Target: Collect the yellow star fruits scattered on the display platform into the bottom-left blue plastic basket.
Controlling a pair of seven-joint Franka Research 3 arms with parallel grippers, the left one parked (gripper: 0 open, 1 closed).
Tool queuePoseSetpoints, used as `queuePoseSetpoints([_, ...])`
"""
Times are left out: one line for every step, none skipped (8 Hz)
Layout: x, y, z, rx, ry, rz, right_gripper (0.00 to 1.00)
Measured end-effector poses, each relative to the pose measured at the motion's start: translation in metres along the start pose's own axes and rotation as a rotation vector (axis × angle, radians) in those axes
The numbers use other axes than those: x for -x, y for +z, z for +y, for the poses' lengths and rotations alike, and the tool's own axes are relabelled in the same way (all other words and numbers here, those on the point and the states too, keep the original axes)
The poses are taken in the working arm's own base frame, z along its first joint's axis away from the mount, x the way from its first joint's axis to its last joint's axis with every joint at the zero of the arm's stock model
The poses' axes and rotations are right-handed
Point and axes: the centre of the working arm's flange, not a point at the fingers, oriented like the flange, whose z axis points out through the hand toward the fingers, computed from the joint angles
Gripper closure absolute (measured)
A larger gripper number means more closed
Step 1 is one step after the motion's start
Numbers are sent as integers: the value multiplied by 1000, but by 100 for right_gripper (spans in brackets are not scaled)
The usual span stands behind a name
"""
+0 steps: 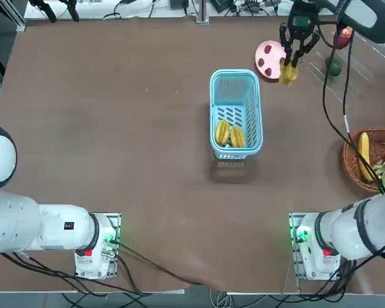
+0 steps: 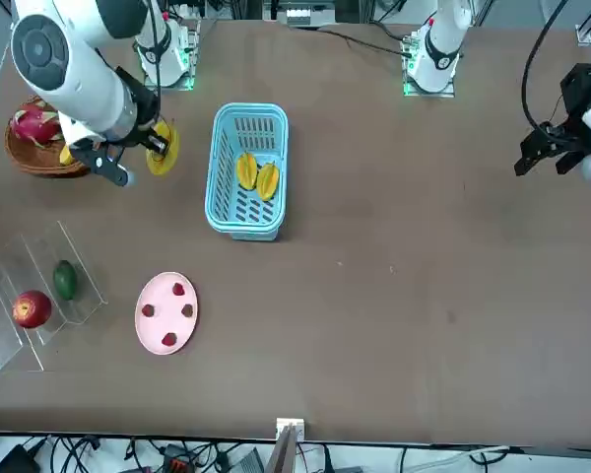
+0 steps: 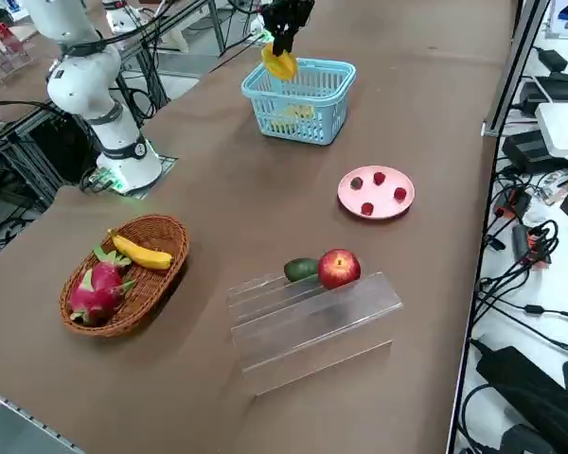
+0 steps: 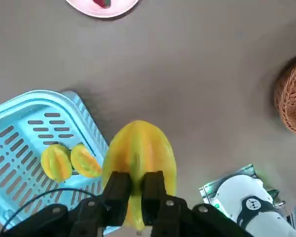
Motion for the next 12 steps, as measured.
queuePoseSetpoints([11,2,-16,-15,-8,6,82])
queuePoseSetpoints([28,8,-42,-32,-4,21,82])
queuePoseSetpoints([49,21,-71,-37,4,39,82])
queuePoseSetpoints([69,39,-98,-42,13,55,82])
queuePoseSetpoints([84,60,-120,-44,15,65,82])
queuePoseSetpoints([95,84,-133,-41,12,71,85])
queuePoseSetpoints([100,106,-139,-30,4,69,81])
queuePoseSetpoints([104,121,-139,-10,-2,61,66])
queuePoseSetpoints([109,125,-138,0,-7,58,48])
queuePoseSetpoints([111,120,-135,-3,-7,59,30])
queuePoseSetpoints([108,107,-127,-12,4,65,12])
queuePoseSetpoints([100,89,-109,-11,3,73,0])
